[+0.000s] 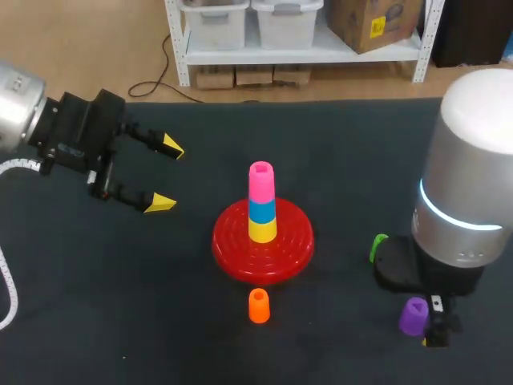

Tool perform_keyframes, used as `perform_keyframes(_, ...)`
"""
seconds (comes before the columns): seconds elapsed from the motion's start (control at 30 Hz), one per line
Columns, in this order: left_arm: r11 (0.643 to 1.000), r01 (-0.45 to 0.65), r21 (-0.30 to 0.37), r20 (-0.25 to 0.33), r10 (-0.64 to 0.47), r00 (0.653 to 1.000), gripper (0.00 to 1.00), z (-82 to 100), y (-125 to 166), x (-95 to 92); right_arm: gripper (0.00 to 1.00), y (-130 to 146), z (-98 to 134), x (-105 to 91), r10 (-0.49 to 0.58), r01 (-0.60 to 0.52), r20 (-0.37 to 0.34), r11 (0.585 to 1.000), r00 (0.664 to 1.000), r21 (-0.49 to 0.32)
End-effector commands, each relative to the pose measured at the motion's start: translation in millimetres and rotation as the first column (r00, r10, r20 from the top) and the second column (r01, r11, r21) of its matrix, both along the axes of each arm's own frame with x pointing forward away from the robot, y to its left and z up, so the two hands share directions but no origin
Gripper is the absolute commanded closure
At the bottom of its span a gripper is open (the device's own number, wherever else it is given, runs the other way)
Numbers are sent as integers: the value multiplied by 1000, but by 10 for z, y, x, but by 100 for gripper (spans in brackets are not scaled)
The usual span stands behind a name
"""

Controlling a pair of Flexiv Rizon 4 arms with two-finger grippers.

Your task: Pick up and stack the cylinders on the red base in this order: pink,purple,orange,green

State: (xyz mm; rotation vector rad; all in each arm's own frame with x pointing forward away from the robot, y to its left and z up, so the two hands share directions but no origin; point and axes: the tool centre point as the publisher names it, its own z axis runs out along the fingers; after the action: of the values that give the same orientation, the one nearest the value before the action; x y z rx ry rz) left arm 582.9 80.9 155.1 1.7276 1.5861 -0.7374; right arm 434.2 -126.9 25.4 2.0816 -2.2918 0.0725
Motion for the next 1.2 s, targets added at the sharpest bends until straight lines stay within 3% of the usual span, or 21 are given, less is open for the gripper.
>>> perform_keyframes(0.03, 1000, 1, -5, 4, -1, 1000, 0, -13, 10, -1, 0, 37, 3, 58, -1, 1, -14, 1000, 1000, 14)
perform_keyframes(0.23, 1000, 1, -5, 4, -1, 1000, 0, -13, 10, -1, 0, 50, 118, 45, 12, -12, -3, 999, 1000, 43)
perform_keyframes(0.57, 1000, 1, -5, 4, -1, 1000, 0, -13, 10, -1, 0, 0, 106, 4, 18, -17, -19, 998, 1000, 54)
perform_keyframes(0.87, 1000, 1, -5, 4, -1, 1000, 0, -13, 10, -1, 8, 66, 98, -4, 27, -26, -18, 998, 999, 60)
perform_keyframes(1.2, 1000, 1, -5, 4, -1, 1000, 0, -13, 10, -1, 32, 97, 91, -6, 31, -30, -14, 998, 999, 59)
